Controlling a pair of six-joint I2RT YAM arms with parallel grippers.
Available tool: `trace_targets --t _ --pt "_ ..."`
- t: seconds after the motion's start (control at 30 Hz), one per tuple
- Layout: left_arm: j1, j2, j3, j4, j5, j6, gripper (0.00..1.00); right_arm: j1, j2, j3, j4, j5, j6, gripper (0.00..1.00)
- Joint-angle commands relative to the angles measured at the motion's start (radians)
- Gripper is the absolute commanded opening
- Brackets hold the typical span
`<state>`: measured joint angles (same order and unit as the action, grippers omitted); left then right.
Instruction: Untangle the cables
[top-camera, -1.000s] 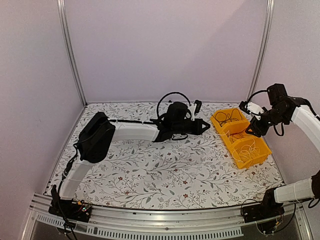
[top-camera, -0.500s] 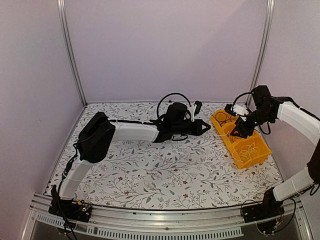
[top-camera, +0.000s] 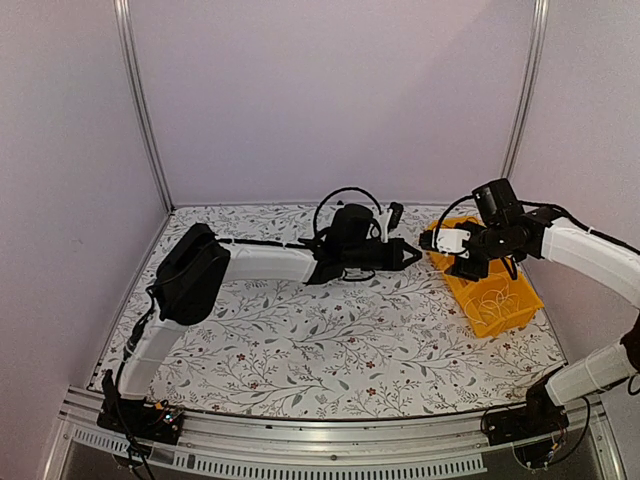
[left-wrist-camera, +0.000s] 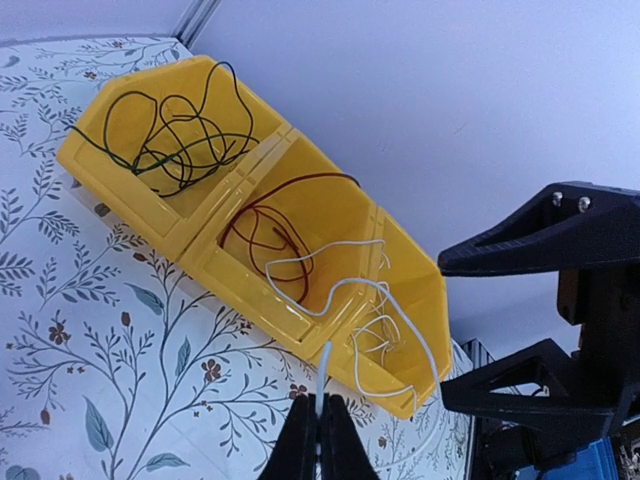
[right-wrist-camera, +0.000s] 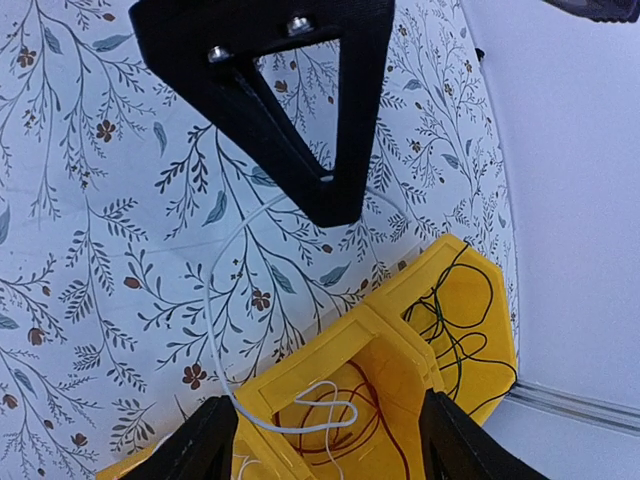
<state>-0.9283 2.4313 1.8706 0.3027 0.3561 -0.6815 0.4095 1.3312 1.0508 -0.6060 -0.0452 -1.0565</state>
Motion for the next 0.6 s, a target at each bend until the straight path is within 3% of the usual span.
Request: trace_targets --t 0.0,0.2,0.57 --pt "0.011 -0.064 -0.004 0.027 0.023 -0.008 0.00 0.022 0.035 -0.018 0.091 0.108 -0.046 0.65" --pt "0.010 -0.073 -0.007 0.018 0.027 -0.005 0.00 0.028 0.083 -0.006 0.108 0.113 -0.031 0.48" --pt "0.020 -0.074 -0.026 0.034 0.030 -0.015 0.00 0.087 -0.038 0.016 -0.031 0.110 -0.109 0.56"
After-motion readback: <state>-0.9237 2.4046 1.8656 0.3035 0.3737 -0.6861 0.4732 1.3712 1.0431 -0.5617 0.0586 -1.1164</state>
